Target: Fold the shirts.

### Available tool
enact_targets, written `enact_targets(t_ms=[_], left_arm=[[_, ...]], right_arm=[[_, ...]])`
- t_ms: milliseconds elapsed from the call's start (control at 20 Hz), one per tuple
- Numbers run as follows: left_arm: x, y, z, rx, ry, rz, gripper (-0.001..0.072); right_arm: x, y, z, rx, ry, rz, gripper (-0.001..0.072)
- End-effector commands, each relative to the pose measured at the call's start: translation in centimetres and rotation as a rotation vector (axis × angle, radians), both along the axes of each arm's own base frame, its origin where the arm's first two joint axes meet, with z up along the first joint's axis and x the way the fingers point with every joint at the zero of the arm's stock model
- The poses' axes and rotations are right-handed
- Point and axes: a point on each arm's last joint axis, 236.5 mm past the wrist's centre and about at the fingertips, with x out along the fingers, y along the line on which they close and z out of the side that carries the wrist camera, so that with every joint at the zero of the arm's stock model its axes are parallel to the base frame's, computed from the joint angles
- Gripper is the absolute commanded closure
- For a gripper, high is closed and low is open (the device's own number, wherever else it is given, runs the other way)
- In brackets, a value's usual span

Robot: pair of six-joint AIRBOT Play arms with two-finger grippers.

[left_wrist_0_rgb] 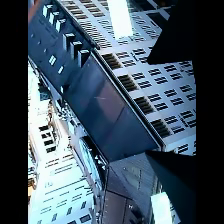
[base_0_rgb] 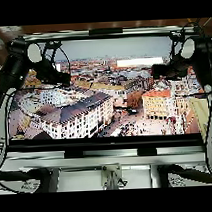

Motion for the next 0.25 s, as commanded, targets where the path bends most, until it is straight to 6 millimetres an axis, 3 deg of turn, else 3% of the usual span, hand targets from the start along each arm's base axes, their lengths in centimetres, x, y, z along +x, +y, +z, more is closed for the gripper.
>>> enact_targets(t_ms=[0,200], left_arm=[[0.05,0.09,-0.08,0.005,0.001,0.001,0.0071],[0.08,0.10,-0.20,0.007,0.003,-0.002,0.0071]], right_arm=[[-0.06,-0.17,-0.08,-0.010,0.004,0.000,0.0090],[-0.06,-0.17,-0.08,-0.010,0.004,0.000,0.0090]])
